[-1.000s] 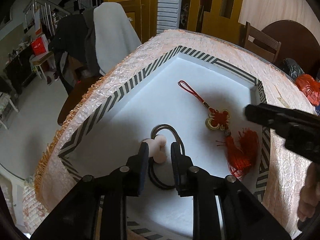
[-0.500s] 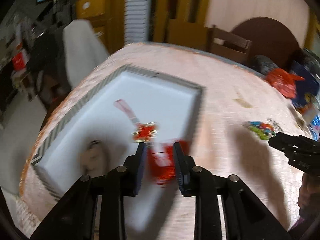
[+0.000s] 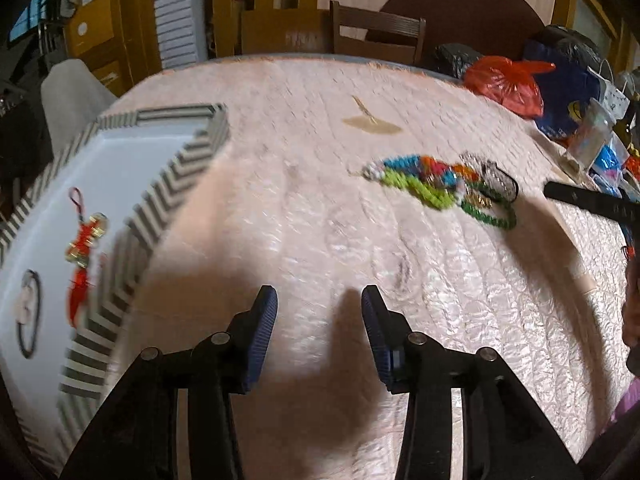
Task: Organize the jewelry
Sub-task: 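Grasp the clear crystal bead bracelet with the right tool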
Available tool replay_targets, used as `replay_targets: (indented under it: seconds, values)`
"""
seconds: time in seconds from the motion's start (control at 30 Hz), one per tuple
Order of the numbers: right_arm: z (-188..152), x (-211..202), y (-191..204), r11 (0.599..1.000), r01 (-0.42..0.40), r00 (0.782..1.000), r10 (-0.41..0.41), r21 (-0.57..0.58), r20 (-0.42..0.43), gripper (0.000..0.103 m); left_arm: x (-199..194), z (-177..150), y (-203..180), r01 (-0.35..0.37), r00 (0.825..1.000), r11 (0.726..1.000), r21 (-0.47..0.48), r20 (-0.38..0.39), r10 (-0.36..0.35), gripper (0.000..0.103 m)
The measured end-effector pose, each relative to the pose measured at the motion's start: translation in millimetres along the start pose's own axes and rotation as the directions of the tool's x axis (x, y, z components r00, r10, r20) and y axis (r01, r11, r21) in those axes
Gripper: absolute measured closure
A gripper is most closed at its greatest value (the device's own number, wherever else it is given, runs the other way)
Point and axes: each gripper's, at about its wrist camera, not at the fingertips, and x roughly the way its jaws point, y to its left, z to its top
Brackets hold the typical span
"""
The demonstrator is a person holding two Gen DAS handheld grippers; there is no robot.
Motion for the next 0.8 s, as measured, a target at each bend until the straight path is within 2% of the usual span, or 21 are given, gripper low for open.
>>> replay_targets:
  seconds: [0.03,0.1,0.17,0.2,0.33,0.43,0.57,0.67,0.8]
  values:
    - [2,5,0,1.000,-0.011,1.000,0.011,-0.006,0.006,0.058,-1,-2,-2,-0.017,0.999,1.000,0.014,0.028,0.016,0.056]
    - [8,14,2,0.999,-0.040,0.999,0.040,-0.024,0.016,0.068,0,-5,-4,-0.027,0.999,0.999,0.034,0.031,0.026,0.054]
    - [14,27,7,0.997,-0.065,0.998,0.066,-0.046,0.017,0.073,2,-5,-5,-0.018,0.999,0.999,0.041,0.031,0.017,0.050]
    - [16,31,10,0.996,-0.074,0.997,0.075,-0.055,0.018,0.080,2,-6,-6,-0.016,0.999,0.999,0.045,0.032,0.014,0.048]
    - [25,55,8,0.994,-0.100,0.995,0.100,-0.046,0.004,0.085,4,-7,-12,-0.030,0.999,0.998,0.058,0.035,0.028,0.042]
    - [24,68,6,0.998,-0.055,0.998,0.054,-0.040,-0.022,0.086,4,-7,-12,-0.030,0.999,0.998,0.050,0.037,0.028,0.042]
    - [24,70,12,0.998,-0.028,1.000,0.027,-0.061,-0.016,0.087,5,-7,-13,-0.029,0.999,0.998,0.049,0.035,0.027,0.041]
    - [21,69,18,0.993,0.022,1.000,-0.023,-0.112,-0.006,0.094,6,-4,-14,-0.029,0.999,0.998,0.054,0.024,0.028,0.041]
    - [19,53,26,0.990,0.055,0.998,-0.051,-0.128,0.036,0.095,16,24,-17,0.022,0.999,0.997,0.074,0.022,-0.024,0.041]
